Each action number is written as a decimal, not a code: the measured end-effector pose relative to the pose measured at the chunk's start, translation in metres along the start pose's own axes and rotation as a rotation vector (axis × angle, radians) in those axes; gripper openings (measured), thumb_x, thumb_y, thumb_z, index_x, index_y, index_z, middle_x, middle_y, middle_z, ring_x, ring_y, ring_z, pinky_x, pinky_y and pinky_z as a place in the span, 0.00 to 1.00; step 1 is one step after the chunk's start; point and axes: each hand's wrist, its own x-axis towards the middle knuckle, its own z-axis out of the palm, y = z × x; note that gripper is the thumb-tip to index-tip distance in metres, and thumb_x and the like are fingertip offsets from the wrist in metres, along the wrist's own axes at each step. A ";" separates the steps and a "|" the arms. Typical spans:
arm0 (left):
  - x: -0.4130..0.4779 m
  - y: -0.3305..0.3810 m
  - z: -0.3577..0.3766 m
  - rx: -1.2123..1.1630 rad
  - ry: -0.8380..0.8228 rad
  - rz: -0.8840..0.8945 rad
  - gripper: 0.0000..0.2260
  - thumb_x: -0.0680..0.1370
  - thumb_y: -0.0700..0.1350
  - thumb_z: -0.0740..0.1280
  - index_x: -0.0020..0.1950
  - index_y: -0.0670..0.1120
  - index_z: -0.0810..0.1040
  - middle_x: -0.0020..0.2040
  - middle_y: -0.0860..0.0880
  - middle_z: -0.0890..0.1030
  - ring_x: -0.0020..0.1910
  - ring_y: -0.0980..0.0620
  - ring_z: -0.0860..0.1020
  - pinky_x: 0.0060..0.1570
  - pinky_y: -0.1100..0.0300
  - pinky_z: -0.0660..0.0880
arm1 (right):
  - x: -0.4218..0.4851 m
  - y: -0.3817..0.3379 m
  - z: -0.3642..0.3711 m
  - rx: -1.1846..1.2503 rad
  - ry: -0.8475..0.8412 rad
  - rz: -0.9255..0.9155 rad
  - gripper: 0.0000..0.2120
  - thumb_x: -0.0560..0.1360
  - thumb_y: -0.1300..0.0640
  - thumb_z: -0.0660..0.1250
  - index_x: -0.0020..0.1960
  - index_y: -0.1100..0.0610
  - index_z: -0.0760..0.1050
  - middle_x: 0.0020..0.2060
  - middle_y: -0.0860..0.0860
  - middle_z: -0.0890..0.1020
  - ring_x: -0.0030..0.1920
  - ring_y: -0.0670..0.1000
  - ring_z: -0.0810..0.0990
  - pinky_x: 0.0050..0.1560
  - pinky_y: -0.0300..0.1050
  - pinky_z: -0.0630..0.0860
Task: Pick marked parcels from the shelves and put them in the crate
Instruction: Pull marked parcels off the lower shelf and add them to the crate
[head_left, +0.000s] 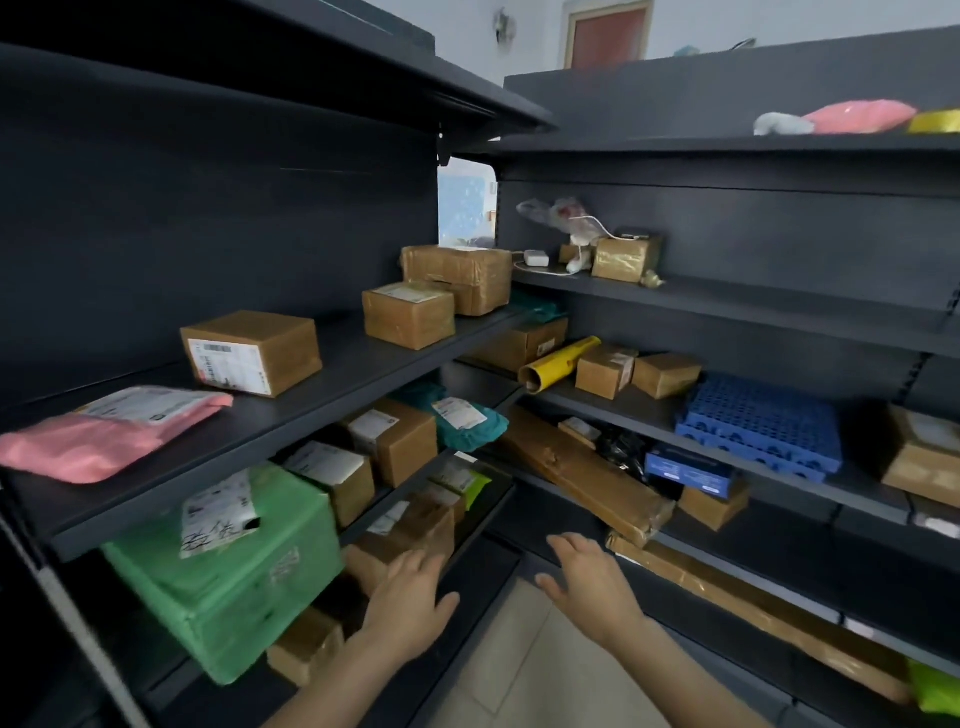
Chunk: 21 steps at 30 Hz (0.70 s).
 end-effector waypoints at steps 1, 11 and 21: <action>0.010 0.011 0.002 -0.006 0.007 -0.015 0.26 0.79 0.55 0.58 0.74 0.47 0.60 0.73 0.46 0.64 0.72 0.48 0.61 0.72 0.56 0.59 | 0.008 0.016 -0.005 0.000 -0.011 -0.008 0.27 0.79 0.46 0.57 0.74 0.55 0.58 0.70 0.51 0.65 0.69 0.51 0.64 0.69 0.46 0.63; 0.099 0.070 0.006 -0.003 0.060 -0.096 0.25 0.80 0.54 0.57 0.74 0.46 0.60 0.73 0.47 0.63 0.73 0.49 0.59 0.71 0.58 0.57 | 0.095 0.096 -0.022 0.001 -0.045 -0.121 0.27 0.79 0.46 0.56 0.74 0.55 0.57 0.71 0.51 0.64 0.71 0.51 0.62 0.70 0.46 0.62; 0.205 0.056 0.010 -0.049 0.126 -0.171 0.23 0.80 0.52 0.58 0.73 0.45 0.63 0.72 0.46 0.65 0.72 0.48 0.61 0.70 0.58 0.57 | 0.222 0.115 -0.006 -0.057 -0.074 -0.228 0.26 0.79 0.46 0.57 0.73 0.56 0.59 0.70 0.52 0.66 0.69 0.52 0.65 0.69 0.47 0.63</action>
